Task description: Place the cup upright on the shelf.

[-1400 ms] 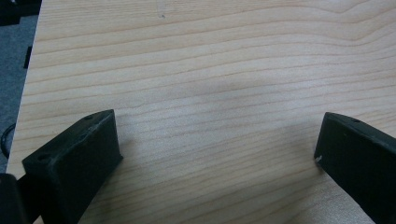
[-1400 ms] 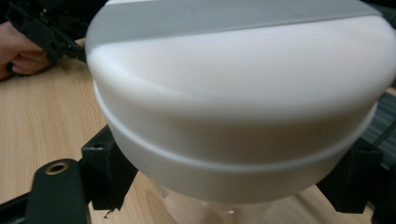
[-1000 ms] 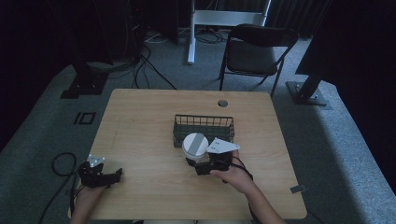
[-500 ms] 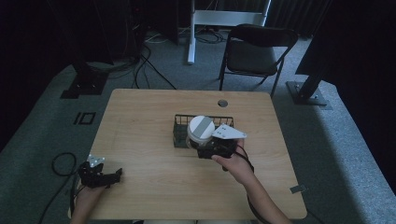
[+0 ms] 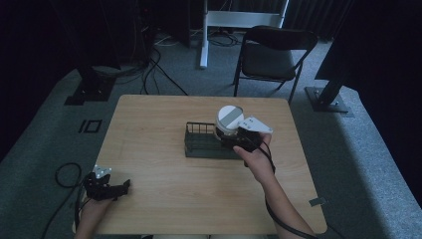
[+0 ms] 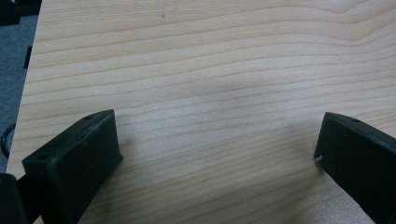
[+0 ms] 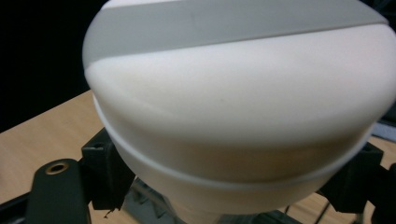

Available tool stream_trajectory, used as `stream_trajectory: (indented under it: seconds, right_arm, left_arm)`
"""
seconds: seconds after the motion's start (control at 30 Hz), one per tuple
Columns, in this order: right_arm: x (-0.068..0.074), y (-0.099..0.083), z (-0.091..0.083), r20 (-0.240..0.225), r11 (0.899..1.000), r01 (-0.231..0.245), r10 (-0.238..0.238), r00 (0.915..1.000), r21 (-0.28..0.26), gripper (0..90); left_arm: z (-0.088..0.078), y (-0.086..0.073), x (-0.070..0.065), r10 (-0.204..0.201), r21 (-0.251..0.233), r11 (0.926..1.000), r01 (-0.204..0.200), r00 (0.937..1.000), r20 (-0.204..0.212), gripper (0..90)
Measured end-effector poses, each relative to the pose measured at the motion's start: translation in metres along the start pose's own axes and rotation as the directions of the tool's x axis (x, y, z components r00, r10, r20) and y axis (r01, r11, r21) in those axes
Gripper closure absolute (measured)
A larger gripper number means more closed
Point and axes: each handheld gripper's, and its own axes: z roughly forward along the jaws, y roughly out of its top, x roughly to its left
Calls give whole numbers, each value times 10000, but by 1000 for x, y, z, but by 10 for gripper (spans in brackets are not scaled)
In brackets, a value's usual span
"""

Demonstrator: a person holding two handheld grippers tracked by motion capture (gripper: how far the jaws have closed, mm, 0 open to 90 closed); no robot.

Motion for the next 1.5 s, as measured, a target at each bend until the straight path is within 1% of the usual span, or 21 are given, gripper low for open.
stream_trajectory:
  seconds: [0.03, 0.07, 0.1, 0.23, 0.3, 0.5, 0.6, 0.7, 0.77, 0.87, 0.97, 1.0, 1.1, 1.13, 1.17, 1.27, 1.4, 1.5]
  right_arm:
    - [-3, -1, 2, 63, 9999, -123, 122, 9999, 89, 183]
    - [-4, -2, 3, 158, 9997, -94, 90, 9998, 218, 183]
    - [-6, -4, 5, 354, 9996, -80, 71, 9993, 279, 183]
    - [-13, -11, 13, 793, 9963, -140, 73, 9968, 845, 183]
    - [-17, -15, 16, 997, 9951, -194, 97, 9950, 966, 183]
    - [-26, -23, 25, 1380, 9880, -359, 151, 9903, 1500, 183]
    - [-28, -27, 29, 1293, 9822, -428, 191, 9914, 1830, 183]
    - [-28, -30, 32, 1337, 9773, -453, 176, 9909, 2071, 183]
    - [-29, -31, 33, 1390, 9746, -570, 270, 9899, 2166, 183]
    - [-29, -33, 36, 1278, 9712, -622, 333, 9912, 2298, 183]
    - [-29, -35, 38, 1129, 9656, -573, 292, 9932, 2537, 183]
    - [-29, -36, 38, 1182, 9647, -679, 386, 9922, 2546, 183]
    - [-29, -38, 40, 1178, 9608, -489, 171, 9929, 2728, 183]
    - [-29, -39, 41, 1151, 9583, -477, 157, 9932, 2817, 183]
    - [-29, -39, 42, 1118, 9571, -569, 259, 9934, 2840, 183]
    - [-29, -41, 43, 1179, 9543, -494, 150, 9929, 2947, 183]
    - [-29, -41, 43, 1175, 9528, -498, 150, 9930, 2996, 182]
    - [-29, -43, 43, 1205, 9566, -421, 74, 9927, 2883, 182]
  left_arm:
    - [0, 0, 0, -19, -3, 10000, 19, 10000, 1, 2]
    - [0, 0, 0, -25, -8, 10000, 25, 10000, 1, 3]
    - [0, 0, 0, -17, 0, 10000, 17, 10000, -1, 2]
    - [0, 0, 0, -34, -2, 10000, 34, 10000, 6, 3]
    - [0, 0, 0, -12, -1, 10000, 12, 10000, 0, 3]
    - [0, 0, 0, -14, 0, 10000, 14, 10000, 1, 2]
    - [0, 0, 0, -16, -2, 10000, 16, 10000, 0, 2]
    - [0, 0, 0, -15, -2, 10000, 15, 10000, -1, 3]
    - [0, 0, 0, -13, -1, 10000, 13, 10000, 0, 2]
    - [0, 0, 0, -14, 0, 10000, 14, 10000, 1, 3]
    - [0, 0, 0, -13, -1, 10000, 13, 10000, 0, 3]
    - [0, 0, 0, -13, -1, 10000, 13, 10000, -1, 3]
    - [0, 0, 0, -13, -2, 10000, 13, 10000, -1, 3]
    - [0, 0, 0, -14, -1, 10000, 14, 10000, 0, 3]
    - [0, 0, 0, -12, -1, 10000, 12, 10000, 0, 3]
    - [0, 0, 0, -13, -1, 10000, 13, 10000, 1, 3]
    - [0, 0, 0, -14, 0, 10000, 14, 10000, -1, 3]
    - [0, 0, 0, -14, -2, 10000, 14, 10000, 0, 3]
